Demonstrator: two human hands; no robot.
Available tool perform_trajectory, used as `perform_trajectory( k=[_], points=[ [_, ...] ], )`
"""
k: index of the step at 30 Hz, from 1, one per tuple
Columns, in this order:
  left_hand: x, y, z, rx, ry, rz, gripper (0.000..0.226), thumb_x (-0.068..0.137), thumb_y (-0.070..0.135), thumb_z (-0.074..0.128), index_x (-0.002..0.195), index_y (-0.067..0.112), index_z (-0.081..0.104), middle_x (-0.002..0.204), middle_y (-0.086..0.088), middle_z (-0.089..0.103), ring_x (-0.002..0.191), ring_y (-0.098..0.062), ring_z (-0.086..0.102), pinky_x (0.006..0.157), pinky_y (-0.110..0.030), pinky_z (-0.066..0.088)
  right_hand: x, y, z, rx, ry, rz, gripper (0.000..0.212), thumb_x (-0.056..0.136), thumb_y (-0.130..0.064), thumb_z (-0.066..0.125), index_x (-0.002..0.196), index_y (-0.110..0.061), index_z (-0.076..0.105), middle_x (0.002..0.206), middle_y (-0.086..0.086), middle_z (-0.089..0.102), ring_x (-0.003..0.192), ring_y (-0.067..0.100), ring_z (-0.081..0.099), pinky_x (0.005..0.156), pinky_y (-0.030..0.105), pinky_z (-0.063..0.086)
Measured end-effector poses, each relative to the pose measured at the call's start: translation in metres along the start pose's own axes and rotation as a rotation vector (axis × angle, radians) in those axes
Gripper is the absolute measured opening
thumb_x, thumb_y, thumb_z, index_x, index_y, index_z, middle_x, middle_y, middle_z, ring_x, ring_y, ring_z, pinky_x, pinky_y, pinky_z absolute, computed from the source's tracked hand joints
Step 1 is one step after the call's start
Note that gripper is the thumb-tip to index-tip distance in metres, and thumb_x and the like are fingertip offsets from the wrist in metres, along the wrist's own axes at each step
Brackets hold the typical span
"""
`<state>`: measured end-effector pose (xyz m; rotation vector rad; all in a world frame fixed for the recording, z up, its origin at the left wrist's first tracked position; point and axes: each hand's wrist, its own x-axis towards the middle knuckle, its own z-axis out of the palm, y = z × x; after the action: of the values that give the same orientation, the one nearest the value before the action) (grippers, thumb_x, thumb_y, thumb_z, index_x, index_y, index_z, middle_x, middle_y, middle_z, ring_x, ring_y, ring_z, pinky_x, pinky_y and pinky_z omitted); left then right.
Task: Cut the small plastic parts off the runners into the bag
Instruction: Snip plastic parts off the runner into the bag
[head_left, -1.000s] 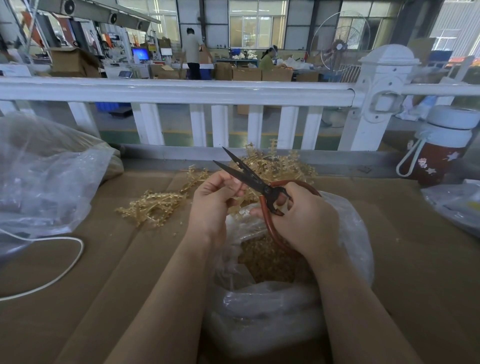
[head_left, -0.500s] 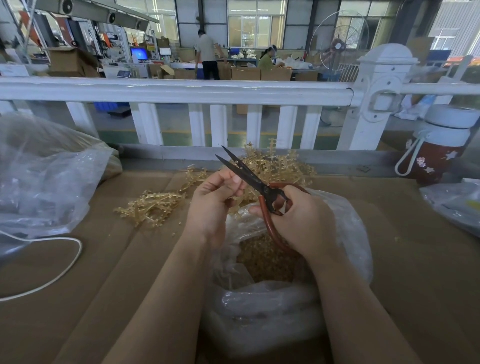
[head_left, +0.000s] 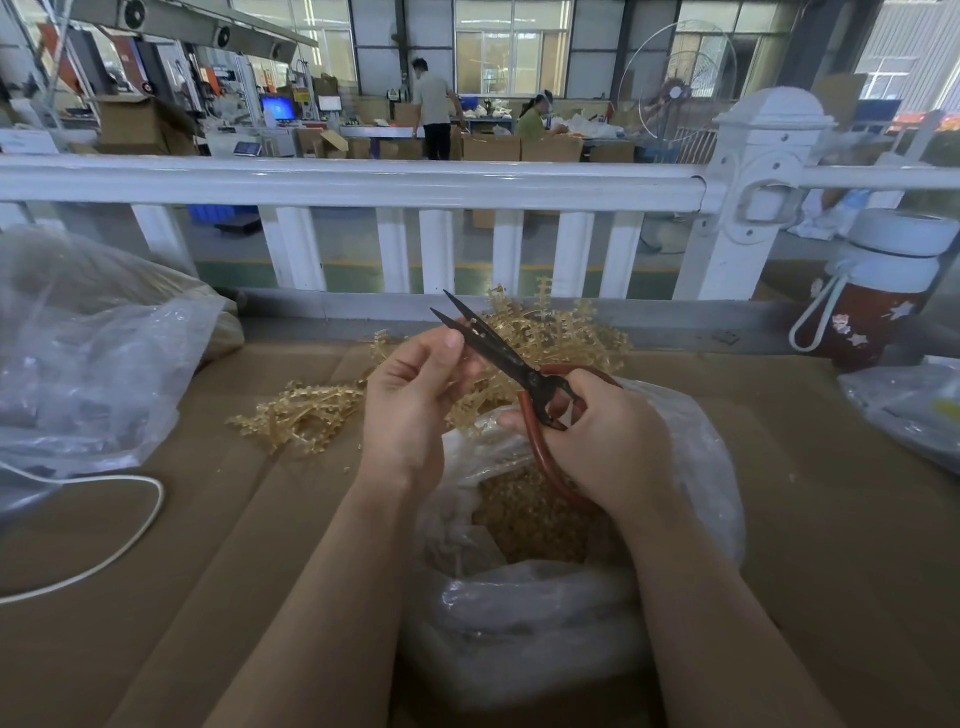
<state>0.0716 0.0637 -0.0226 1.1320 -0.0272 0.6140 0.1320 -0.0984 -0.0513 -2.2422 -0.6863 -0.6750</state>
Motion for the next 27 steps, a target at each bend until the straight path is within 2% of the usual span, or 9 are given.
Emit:
perform_trajectory(
  k=[7,13,19,23,27],
  points=[
    [0.0019,0.0010,-0.0033,-0.168,-0.027,-0.145,0.011,0.078,0.015,0.068,0.083,0.016,0.078,0.082,-0.001,0.075,0.066,-0.006,0.066,0.065,-0.017,0.055,0.0011,0.0007,-0.0016,0.061,-0.035,-0.017,0.058,0.067,-0.091,0.050,0.076,-0.034,0.060,0.063,-0.023,0.054,0.062,-0.007,0.054,0.052,0.007,0.033],
    [0.0026,-0.0012,-0.0043,-0.091,-0.001,-0.082,0.009,0.079,0.015,0.067,0.085,0.012,0.074,0.077,-0.001,0.073,0.066,-0.008,0.065,0.068,-0.018,0.055,0.0015,0.0011,-0.0017,0.027,-0.047,-0.026,0.055,0.069,-0.088,0.056,0.075,-0.034,0.059,0.064,-0.022,0.056,0.061,-0.008,0.053,0.052,0.006,0.033],
    [0.0028,-0.0037,-0.0043,-0.050,0.020,-0.037,0.011,0.079,0.017,0.067,0.087,0.010,0.071,0.076,0.000,0.073,0.067,-0.007,0.065,0.069,-0.018,0.054,0.0008,-0.0010,-0.0013,0.045,-0.006,-0.031,0.056,0.067,-0.091,0.051,0.063,-0.036,0.041,0.057,-0.020,0.048,0.056,-0.003,0.052,0.048,0.009,0.029],
    [0.0028,-0.0042,-0.0031,-0.054,0.031,-0.037,0.008,0.080,0.016,0.066,0.085,0.013,0.073,0.076,0.001,0.073,0.066,-0.007,0.065,0.068,-0.018,0.054,0.0011,0.0001,-0.0007,0.052,-0.013,-0.043,0.055,0.068,-0.088,0.055,0.065,-0.033,0.046,0.058,-0.021,0.049,0.055,-0.002,0.050,0.051,0.016,0.035],
    [0.0028,-0.0041,-0.0031,-0.067,0.024,-0.044,0.009,0.080,0.017,0.066,0.085,0.013,0.073,0.076,0.001,0.073,0.067,-0.007,0.064,0.068,-0.018,0.053,0.0010,-0.0003,-0.0011,0.051,0.000,-0.060,0.053,0.069,-0.087,0.054,0.066,-0.034,0.047,0.061,-0.020,0.051,0.057,-0.001,0.051,0.052,0.016,0.038]
  ],
)
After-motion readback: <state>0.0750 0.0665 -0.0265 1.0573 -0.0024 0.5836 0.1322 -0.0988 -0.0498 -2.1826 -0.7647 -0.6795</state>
